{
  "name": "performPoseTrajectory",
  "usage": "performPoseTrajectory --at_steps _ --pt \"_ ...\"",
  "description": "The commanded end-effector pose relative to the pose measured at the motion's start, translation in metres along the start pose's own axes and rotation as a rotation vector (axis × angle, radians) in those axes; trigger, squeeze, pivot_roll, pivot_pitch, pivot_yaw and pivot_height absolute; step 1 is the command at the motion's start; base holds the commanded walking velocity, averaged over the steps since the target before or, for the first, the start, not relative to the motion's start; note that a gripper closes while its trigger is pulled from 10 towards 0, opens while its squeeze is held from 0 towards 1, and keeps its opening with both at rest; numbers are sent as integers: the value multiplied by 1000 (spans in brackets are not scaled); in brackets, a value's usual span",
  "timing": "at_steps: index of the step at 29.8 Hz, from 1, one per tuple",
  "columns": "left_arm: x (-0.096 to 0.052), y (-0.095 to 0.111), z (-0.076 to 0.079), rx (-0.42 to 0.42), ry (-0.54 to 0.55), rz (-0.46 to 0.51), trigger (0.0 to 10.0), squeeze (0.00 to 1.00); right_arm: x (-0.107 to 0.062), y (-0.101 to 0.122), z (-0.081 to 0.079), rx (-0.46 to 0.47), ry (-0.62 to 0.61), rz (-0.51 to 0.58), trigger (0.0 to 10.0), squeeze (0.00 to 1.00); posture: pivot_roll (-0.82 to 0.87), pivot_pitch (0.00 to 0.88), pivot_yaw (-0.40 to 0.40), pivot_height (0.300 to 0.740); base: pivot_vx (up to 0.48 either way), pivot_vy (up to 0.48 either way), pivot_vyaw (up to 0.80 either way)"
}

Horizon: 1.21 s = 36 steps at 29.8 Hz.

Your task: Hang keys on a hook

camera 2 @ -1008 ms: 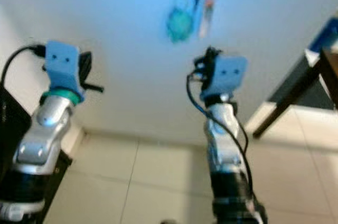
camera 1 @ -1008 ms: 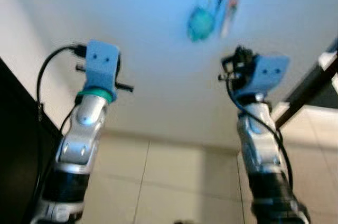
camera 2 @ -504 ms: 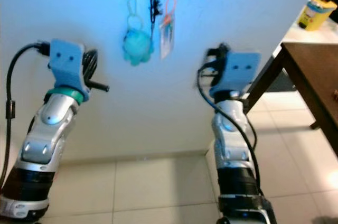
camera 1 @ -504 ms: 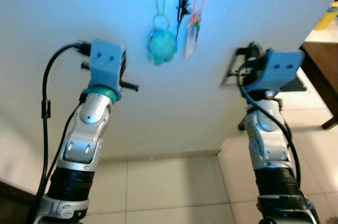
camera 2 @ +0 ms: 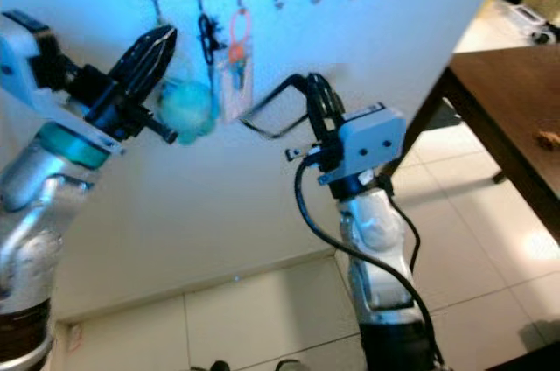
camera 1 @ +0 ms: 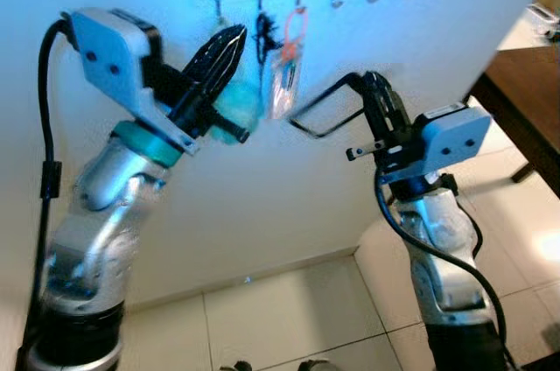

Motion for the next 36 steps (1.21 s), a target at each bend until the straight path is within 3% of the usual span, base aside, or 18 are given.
performPoseTrajectory --at_steps 1,5,8,12,15,19,26,31,36 --pt "-11 6 10 -62 -109 -12 10000 0 0 5 1 31 19 6 10000 0 30 0 97 740 0 0 0" --pt "-13 7 16 -84 -153 -13 10000 0 4 10 5 32 20 26 10000 0 32 0 96 740 0 0 0" --pt "-4 1 18 -88 -131 0 10000 0 13 23 24 3 -66 82 10000 0 32 0 94 740 0 0 0" --pt "0 -4 20 -85 -119 -3 10000 0 16 30 33 -9 -106 106 10000 0 32 0 94 740 0 0 0" --pt "8 -22 21 1 -76 -58 10000 0 20 38 40 -5 -139 127 10000 0 19 0 103 740 0 0 0" --pt "14 -44 22 154 -56 -136 10000 0 22 43 34 23 -104 130 10000 0 10 4 111 740 0 0 0" --pt "19 -67 25 133 -42 -179 10000 0 29 40 33 43 -93 126 10000 0 16 15 113 740 0 0 0" --pt "28 -65 21 119 6 -148 10000 0 34 35 38 61 -101 118 10000 0 18 37 120 740 0 0 0" --pt "32 -62 27 91 1 -127 10000 0 53 23 41 112 -90 103 10000 0 19 52 123 740 0 0 0"
Point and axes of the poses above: a point about 5 cm out from each wrist's last joint towards the gripper, its own x axis pointing out of the wrist towards the gripper, its own y axis along the axis of the wrist's last joint, z = x × y, the point moved 5 cm from there along x, pointing out of the wrist towards the gripper, and after that the axes turned 5 degrees about -x, right-handed, at the moved point
